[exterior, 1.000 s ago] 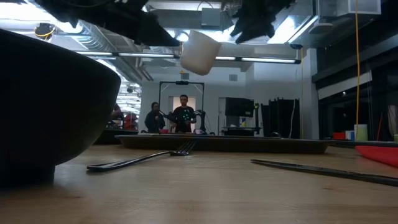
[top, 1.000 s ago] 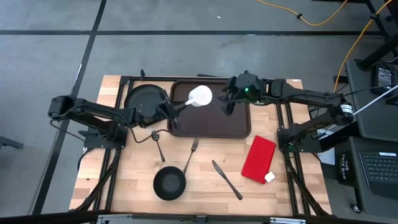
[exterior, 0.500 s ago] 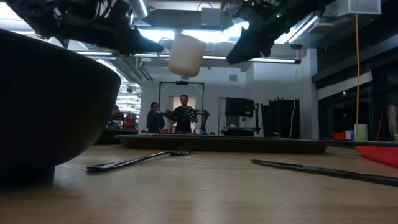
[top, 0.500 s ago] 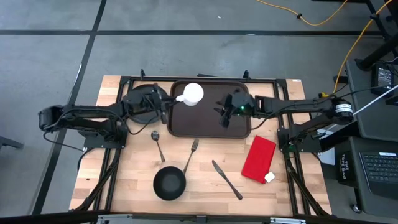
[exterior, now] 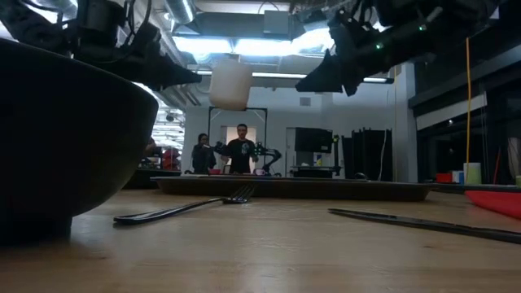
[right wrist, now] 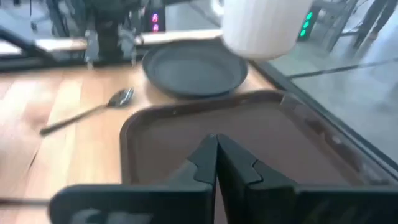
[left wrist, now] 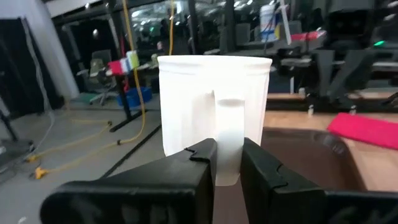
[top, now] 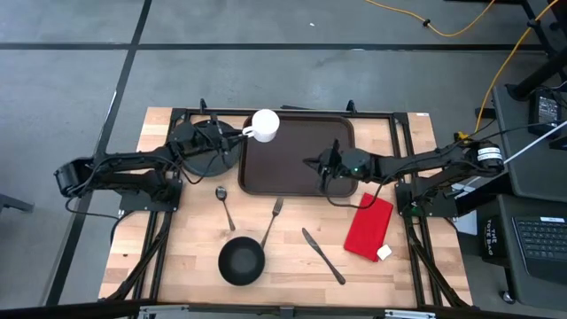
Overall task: Set up tray
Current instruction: Put the white mug on the brown serving tray
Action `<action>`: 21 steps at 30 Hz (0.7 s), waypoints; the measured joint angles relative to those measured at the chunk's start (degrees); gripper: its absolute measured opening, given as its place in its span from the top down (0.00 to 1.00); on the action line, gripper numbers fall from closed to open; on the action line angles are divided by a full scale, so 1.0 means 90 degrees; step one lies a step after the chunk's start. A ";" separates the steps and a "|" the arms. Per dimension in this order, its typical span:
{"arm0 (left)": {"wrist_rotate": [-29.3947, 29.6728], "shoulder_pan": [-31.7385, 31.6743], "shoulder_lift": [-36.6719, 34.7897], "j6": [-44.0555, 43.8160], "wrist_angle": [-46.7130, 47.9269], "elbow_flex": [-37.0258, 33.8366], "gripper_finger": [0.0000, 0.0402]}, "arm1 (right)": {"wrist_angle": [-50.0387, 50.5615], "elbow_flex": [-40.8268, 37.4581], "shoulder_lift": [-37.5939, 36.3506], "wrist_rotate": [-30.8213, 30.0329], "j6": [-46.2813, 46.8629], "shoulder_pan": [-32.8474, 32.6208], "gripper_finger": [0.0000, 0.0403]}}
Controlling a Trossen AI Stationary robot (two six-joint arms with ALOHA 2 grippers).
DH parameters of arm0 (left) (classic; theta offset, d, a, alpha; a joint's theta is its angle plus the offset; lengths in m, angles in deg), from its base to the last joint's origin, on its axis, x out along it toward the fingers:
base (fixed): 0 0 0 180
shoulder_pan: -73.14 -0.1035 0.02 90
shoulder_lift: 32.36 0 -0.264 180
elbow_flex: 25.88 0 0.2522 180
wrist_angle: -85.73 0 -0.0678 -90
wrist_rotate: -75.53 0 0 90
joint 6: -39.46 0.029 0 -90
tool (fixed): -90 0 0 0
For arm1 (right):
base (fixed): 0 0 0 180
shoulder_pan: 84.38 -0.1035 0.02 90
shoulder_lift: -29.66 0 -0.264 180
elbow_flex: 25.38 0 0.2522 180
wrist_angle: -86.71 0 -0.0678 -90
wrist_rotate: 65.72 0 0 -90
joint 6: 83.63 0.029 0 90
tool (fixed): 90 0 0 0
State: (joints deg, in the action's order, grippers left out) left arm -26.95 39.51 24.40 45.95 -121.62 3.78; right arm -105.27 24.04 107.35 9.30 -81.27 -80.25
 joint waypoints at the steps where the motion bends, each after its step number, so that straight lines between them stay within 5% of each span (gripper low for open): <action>1: -0.0119 -0.0035 0.0047 -0.0021 -0.0080 0.0000 0.91 | -0.0157 -0.0056 0.0000 -0.0002 -0.0008 0.0021 0.95; 21: -0.2327 -0.1951 0.3040 -0.0193 -0.2762 0.0216 0.91 | -0.0588 -0.0124 0.0005 0.0000 -0.0776 0.0738 0.99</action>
State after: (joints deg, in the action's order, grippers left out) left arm -47.89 21.95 51.76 44.21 -146.48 5.72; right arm -110.56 22.92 107.40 9.30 -88.26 -73.61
